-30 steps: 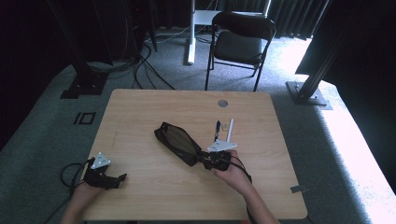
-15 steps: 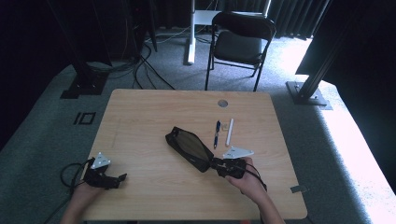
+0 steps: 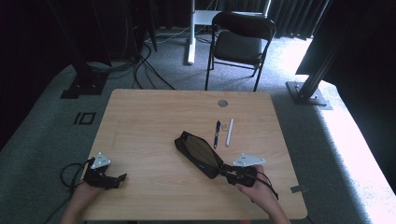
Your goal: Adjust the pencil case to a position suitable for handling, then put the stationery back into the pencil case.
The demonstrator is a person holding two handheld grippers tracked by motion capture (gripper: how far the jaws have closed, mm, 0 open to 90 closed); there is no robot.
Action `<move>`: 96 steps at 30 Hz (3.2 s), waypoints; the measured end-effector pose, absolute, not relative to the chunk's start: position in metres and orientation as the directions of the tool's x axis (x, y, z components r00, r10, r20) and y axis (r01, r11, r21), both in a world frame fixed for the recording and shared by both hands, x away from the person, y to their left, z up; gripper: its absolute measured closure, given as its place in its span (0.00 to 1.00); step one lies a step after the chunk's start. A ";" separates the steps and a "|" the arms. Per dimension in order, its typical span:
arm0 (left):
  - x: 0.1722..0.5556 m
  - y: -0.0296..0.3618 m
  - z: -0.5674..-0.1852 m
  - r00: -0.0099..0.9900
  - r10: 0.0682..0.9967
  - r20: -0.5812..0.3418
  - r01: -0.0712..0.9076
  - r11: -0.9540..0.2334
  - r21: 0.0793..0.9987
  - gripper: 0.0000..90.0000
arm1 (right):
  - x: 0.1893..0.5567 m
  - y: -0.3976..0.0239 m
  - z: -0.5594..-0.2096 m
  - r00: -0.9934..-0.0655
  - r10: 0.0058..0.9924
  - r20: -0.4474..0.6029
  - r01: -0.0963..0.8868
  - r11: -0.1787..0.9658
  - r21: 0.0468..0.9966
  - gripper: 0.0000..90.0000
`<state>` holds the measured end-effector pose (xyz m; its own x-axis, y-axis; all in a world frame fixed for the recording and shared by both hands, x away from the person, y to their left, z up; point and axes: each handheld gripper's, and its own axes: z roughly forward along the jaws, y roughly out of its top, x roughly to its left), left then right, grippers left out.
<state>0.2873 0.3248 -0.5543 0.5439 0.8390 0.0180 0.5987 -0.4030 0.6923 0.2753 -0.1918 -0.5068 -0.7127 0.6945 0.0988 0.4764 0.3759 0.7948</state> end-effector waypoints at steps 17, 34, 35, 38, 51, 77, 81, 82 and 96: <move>0.287 0.325 -0.554 0.544 0.839 0.018 0.599 -0.403 0.692 0.02 | 0.262 -0.214 -0.502 -0.698 0.710 0.096 0.484 0.369 0.793 0.72; 0.287 0.325 -0.554 0.544 0.839 0.018 0.599 -0.403 0.692 0.02 | 0.296 -0.240 -0.489 -0.581 0.807 0.109 0.483 0.234 0.844 0.54; 0.287 0.325 -0.554 0.544 0.839 0.018 0.599 -0.403 0.692 0.02 | 0.301 -0.241 -0.490 -0.571 0.813 0.112 0.489 0.227 0.842 0.53; 0.287 0.325 -0.554 0.544 0.839 0.018 0.599 -0.403 0.692 0.02 | 0.315 -0.241 -0.495 -0.548 0.828 0.119 0.501 0.211 0.839 0.52; 0.287 0.325 -0.554 0.544 0.839 0.018 0.599 -0.403 0.692 0.02 | 0.370 -0.231 -0.515 -0.447 0.886 0.124 0.543 0.158 0.825 0.50; 0.287 0.325 -0.554 0.544 0.839 0.018 0.599 -0.403 0.692 0.02 | 0.446 -0.204 -0.545 -0.304 0.949 0.077 0.654 0.149 0.742 0.57; 0.287 0.325 -0.554 0.544 0.839 0.018 0.599 -0.403 0.692 0.02 | 0.450 -0.205 -0.547 -0.287 0.955 0.081 0.678 0.142 0.721 0.60; 0.287 0.325 -0.554 0.544 0.839 0.018 0.599 -0.403 0.692 0.02 | 0.450 -0.205 -0.547 -0.278 0.958 0.069 0.680 0.146 0.718 0.62; 0.287 0.325 -0.554 0.544 0.839 0.019 0.599 -0.403 0.692 0.02 | 0.453 -0.231 -0.544 -0.193 0.981 0.020 0.707 0.125 0.696 0.82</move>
